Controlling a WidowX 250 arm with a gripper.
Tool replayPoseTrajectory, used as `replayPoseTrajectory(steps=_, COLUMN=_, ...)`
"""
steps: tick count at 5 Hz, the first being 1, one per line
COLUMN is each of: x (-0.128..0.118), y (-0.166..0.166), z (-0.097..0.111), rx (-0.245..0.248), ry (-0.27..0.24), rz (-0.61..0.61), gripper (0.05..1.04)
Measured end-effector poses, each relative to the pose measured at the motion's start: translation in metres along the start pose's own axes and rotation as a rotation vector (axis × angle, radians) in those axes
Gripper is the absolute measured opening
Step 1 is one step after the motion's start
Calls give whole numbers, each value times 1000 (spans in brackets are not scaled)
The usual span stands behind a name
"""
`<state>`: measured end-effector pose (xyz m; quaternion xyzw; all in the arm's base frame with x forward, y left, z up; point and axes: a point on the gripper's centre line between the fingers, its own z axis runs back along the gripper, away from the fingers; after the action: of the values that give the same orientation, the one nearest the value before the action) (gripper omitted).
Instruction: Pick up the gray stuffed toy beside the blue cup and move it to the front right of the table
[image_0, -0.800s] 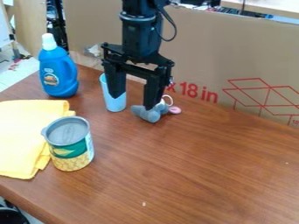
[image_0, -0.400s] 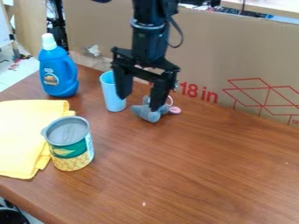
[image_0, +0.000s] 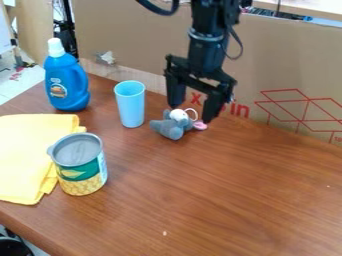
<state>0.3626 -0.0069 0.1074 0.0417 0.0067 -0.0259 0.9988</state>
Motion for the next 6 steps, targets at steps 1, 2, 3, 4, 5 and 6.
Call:
replayPoseTrajectory(steps=1, x=18, y=3, z=-10, rx=17, ry=9, rz=28, gripper=1001)
replayPoseTrajectory(steps=2, x=29, y=8, z=-17, rx=35, ry=12, rz=37, gripper=1001)
replayPoseTrajectory(steps=3, x=33, y=19, z=-29, rx=46, ry=35, rz=67, gripper=1001)
replayPoseTrajectory(steps=4, x=36, y=31, z=-42, rx=61, ry=62, rz=95, gripper=1001)
replayPoseTrajectory(steps=5, x=36, y=45, z=-55, rx=77, ry=93, rz=123, gripper=1001)
replayPoseTrajectory(steps=6, x=35, y=50, z=-67, rx=64, ry=115, rz=125, gripper=1001)
